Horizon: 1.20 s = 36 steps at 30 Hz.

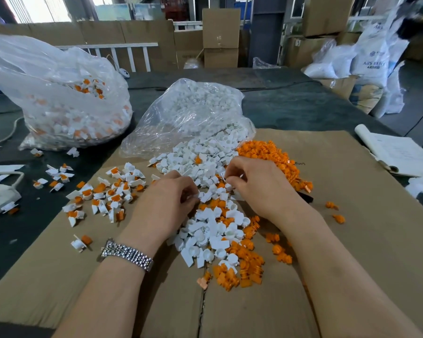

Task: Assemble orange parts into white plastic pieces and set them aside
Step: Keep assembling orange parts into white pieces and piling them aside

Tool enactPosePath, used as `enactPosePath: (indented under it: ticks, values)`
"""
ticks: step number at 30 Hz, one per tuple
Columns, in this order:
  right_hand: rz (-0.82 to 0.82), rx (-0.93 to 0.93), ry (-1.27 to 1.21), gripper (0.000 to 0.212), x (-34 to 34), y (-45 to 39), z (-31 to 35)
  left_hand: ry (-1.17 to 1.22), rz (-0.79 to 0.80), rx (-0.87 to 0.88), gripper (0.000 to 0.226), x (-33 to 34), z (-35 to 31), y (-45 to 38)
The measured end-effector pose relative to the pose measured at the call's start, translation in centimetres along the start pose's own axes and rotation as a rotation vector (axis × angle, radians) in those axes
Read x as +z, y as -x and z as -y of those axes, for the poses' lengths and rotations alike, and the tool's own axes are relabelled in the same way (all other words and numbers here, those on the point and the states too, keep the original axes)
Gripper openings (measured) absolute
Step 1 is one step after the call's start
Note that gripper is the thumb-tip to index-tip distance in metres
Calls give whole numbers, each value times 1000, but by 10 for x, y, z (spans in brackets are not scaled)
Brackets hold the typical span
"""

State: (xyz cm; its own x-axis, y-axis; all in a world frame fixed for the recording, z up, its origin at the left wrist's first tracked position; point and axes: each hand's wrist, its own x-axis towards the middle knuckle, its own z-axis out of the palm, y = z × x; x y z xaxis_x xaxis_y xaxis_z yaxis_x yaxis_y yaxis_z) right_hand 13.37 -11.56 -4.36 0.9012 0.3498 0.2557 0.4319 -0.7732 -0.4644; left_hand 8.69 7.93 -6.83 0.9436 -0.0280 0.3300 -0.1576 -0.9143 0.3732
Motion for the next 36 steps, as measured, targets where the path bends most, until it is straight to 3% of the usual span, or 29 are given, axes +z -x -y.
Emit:
enactPosePath:
  ticks: [3, 6, 10, 17, 22, 29, 36]
  values:
    - [-40, 8, -60, 4, -2, -1, 1, 17, -96, -14, 9, 0, 2, -1]
    - [-86, 86, -367, 4, -8, 1, 1, 172, -197, -49, 8, -3, 1, -3]
    - [-2, 188, -745, 7, -13, 3, 4, 334, -208, -61, 12, -6, -6, -3]
    - [78, 216, -668, 7, -11, 3, 6, 284, -255, 232, 15, -3, -20, 1]
    - [154, 279, -851, 8, -10, 3, 10, 216, -307, 331, 12, 1, -16, 0]
    - [180, 267, -867, 9, -10, 4, 12, 118, -313, 356, 5, 3, -12, 0]
    - [157, 231, -831, 5, -3, 5, 16, 167, -304, 259, 5, 6, -16, 1]
